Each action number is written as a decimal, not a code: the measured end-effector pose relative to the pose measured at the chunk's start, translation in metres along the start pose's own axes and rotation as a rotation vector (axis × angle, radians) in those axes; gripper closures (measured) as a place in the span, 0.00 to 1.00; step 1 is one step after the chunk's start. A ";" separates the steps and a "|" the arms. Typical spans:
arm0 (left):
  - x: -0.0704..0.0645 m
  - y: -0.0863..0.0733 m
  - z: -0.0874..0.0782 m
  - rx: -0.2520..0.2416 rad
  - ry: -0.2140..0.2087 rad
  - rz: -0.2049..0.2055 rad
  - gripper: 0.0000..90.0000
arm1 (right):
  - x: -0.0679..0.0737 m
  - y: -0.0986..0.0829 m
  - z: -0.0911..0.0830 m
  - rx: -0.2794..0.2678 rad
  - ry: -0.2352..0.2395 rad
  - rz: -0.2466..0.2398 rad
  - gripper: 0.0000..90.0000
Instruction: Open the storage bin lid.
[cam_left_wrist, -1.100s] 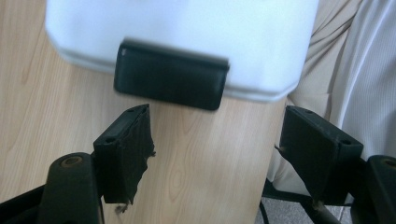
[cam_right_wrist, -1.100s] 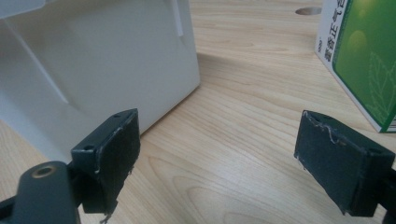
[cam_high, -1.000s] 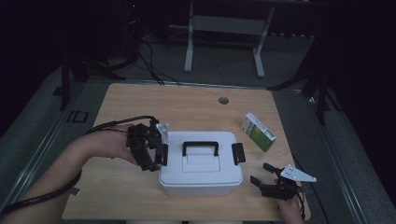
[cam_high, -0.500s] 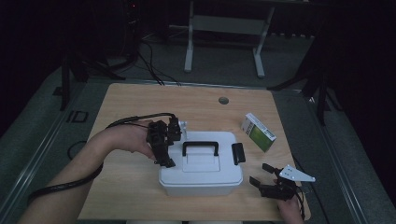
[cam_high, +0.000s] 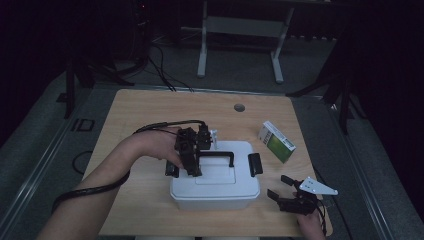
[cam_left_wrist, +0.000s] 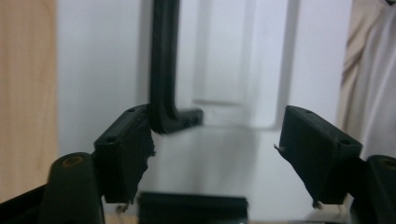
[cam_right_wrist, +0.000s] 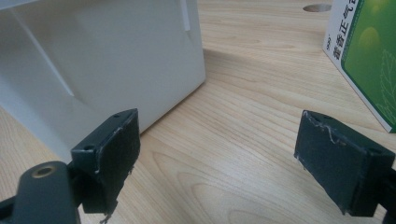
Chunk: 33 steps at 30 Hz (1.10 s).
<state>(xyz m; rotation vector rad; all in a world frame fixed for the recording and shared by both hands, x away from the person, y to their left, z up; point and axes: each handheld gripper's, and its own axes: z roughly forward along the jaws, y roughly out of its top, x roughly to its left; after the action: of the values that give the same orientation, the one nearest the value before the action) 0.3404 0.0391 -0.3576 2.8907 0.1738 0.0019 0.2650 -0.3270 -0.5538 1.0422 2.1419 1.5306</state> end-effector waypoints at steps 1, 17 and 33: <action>0.001 0.002 0.000 -0.009 0.005 0.003 0.34 | 0.000 0.000 0.000 0.001 0.000 0.001 0.15; 0.015 0.038 0.011 0.100 0.007 0.017 0.57 | -0.001 0.001 0.000 0.001 0.000 0.000 0.15; 0.012 0.053 0.016 0.119 -0.040 0.068 0.81 | -0.001 0.000 -0.001 0.000 0.003 0.003 0.15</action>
<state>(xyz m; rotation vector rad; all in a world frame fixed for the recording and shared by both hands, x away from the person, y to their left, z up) 0.3589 -0.0144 -0.3599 3.0112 0.0702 -0.0554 0.2655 -0.3282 -0.5534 1.0444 2.1436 1.5338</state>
